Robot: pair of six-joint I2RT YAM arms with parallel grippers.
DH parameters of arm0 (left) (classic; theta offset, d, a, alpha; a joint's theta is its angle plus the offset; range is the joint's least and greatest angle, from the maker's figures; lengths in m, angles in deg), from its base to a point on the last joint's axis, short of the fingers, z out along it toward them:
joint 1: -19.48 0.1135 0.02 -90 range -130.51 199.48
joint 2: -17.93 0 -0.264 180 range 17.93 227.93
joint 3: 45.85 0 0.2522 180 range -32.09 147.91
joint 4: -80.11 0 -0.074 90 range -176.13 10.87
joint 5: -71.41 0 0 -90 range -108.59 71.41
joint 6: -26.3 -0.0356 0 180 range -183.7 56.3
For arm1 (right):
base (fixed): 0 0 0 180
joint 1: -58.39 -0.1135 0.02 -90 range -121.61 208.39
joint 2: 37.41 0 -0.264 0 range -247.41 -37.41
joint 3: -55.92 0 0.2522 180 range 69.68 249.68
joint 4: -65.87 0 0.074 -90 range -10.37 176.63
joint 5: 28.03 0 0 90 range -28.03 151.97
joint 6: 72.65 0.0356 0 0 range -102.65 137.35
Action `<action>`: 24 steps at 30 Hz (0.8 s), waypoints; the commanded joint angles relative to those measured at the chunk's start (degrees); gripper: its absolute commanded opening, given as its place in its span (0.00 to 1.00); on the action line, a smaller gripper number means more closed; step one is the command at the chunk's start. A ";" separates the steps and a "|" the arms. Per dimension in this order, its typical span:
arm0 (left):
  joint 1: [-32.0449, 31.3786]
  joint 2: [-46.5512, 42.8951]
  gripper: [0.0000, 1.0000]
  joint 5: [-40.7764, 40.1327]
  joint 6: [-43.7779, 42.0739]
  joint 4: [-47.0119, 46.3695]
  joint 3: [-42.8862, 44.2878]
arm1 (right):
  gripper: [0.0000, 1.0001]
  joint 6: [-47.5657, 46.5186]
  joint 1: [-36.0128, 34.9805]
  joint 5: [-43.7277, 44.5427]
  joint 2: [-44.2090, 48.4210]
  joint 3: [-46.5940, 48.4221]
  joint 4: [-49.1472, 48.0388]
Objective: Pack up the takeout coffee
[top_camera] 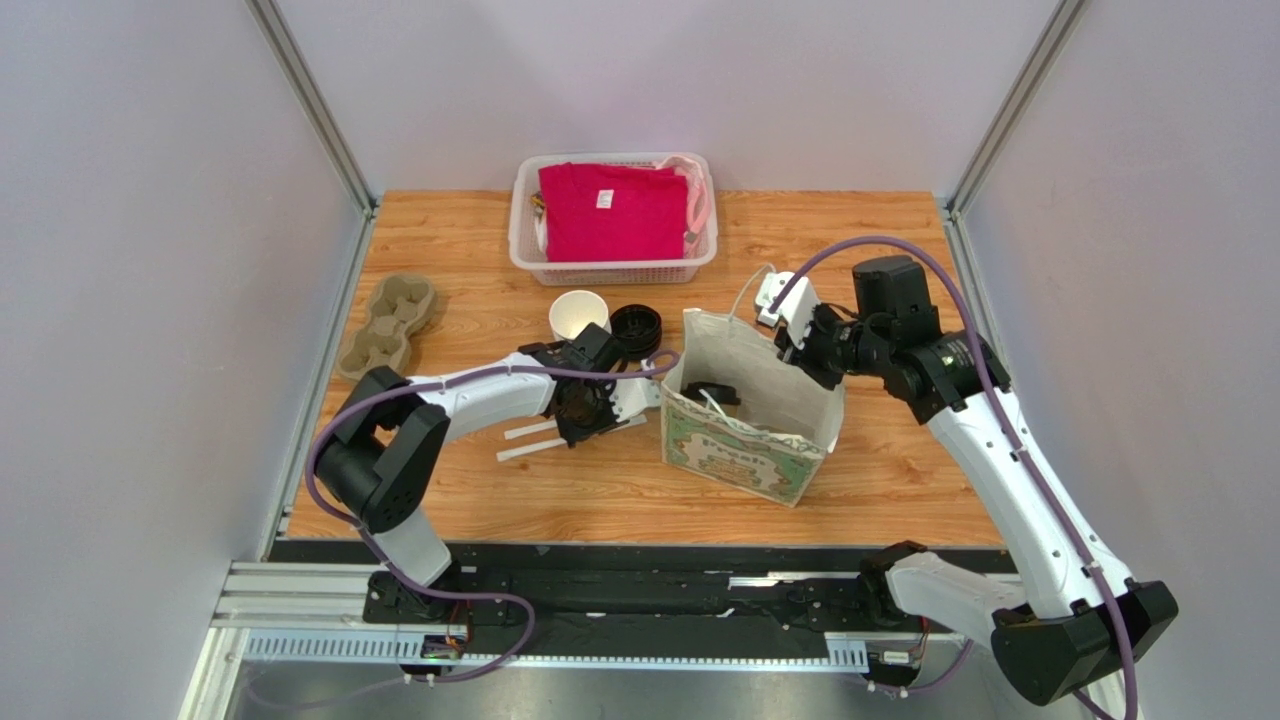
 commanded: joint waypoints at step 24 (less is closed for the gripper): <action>6.91 -18.73 0.00 35.61 22.84 2.30 48.09 | 0.00 3.54 0.23 -3.80 -6.11 6.33 -6.19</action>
